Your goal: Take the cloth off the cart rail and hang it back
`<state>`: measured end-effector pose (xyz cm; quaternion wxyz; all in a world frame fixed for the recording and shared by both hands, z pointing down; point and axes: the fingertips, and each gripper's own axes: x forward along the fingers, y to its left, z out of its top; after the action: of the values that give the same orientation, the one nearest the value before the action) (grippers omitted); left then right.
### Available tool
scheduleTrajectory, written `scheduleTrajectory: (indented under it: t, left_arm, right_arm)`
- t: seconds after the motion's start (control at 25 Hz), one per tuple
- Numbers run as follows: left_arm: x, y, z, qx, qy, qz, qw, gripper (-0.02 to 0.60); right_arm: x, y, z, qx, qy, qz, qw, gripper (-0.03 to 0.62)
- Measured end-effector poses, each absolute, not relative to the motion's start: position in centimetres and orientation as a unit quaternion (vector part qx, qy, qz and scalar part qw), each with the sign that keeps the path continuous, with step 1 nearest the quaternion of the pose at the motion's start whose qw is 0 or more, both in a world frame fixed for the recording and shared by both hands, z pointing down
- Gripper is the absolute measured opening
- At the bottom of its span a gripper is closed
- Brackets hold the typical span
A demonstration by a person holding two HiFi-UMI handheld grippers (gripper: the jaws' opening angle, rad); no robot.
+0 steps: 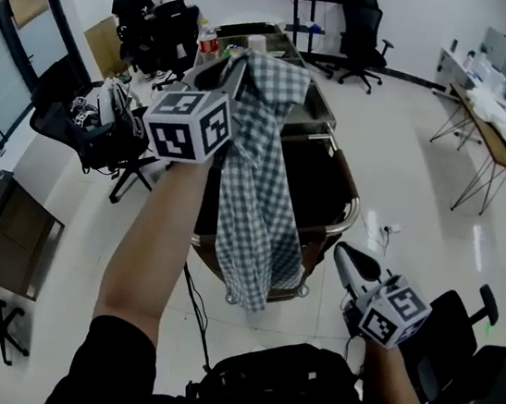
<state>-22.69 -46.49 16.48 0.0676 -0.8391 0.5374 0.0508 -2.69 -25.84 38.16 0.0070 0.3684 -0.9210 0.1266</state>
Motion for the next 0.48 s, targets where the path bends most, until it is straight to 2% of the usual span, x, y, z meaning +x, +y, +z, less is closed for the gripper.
scheduleTrajectory:
  t: [0.32, 0.48]
  left_arm:
    - [-22.5, -51.3, 30.4, -0.836, 0.543, -0.078, -0.013, 0.06]
    - [-20.8, -50.0, 35.7, -0.849, 0.511, -0.127, -0.044, 0.137]
  right_arm:
    - [-2.5, -29.4, 38.4, 0.368, -0.92, 0.137, 0.009, 0.022]
    - [-2.7, -30.2, 39.1, 0.361, -0.921, 0.144, 0.014, 0.022]
